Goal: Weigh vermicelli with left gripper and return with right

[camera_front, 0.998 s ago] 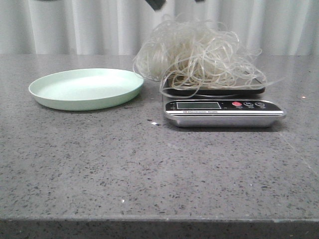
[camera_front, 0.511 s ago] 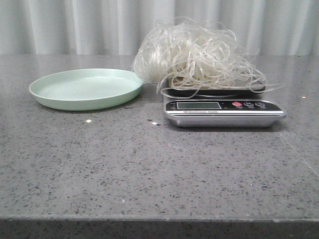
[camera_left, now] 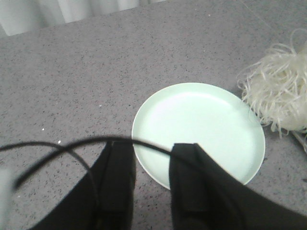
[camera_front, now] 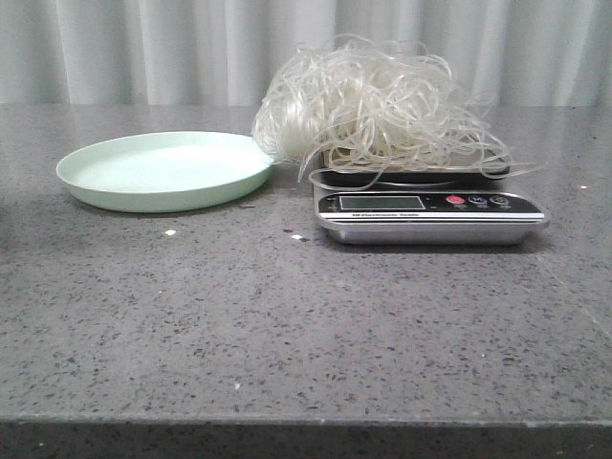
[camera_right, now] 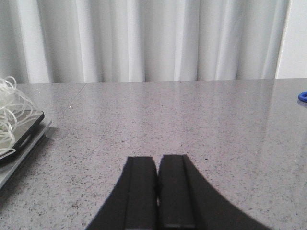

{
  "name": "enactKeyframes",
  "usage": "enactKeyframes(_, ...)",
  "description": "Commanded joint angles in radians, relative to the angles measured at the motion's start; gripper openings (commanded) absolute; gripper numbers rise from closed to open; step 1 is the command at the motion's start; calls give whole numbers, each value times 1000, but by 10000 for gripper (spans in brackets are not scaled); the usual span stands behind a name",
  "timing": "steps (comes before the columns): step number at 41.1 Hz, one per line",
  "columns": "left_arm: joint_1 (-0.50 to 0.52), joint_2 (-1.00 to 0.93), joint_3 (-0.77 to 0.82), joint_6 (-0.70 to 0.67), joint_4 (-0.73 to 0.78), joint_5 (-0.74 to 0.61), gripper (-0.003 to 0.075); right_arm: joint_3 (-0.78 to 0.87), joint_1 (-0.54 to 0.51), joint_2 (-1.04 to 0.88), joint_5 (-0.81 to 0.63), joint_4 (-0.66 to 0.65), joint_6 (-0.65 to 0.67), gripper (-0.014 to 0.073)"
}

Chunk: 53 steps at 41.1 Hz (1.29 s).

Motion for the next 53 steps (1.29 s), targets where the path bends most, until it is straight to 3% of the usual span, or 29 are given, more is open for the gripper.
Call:
enactKeyframes(1, 3, -107, 105, -8, -1, -171, 158, -8, -1, -16, -108, 13, -4, 152)
enactKeyframes(9, 3, -249, 318, -8, -1, -329, 137, -11, -1, -16, -158, 68, -4, 152)
enactKeyframes(17, 3, -346, 439, -8, -1, -407, 137, -119, -1, -2, -105, 98, -4, 152)
enactKeyframes(29, 1, -352, 455, -8, -1, -409, 137, -515, -1, 317, -20, 98, -4, 152)
enactKeyframes(37, 1, -352, 455, -8, -1, -413, 137, -885, 52, 629, 156, 98, -5, 160)
enactKeyframes(41, 1, -352, 455, -8, -1, -413, 137, -1039, 122, 770, 247, 98, -12, 219)
enactKeyframes(53, 1, -352, 455, -8, -1, -414, 137, -1403, 336, 1171, 576, 98, -83, 546)
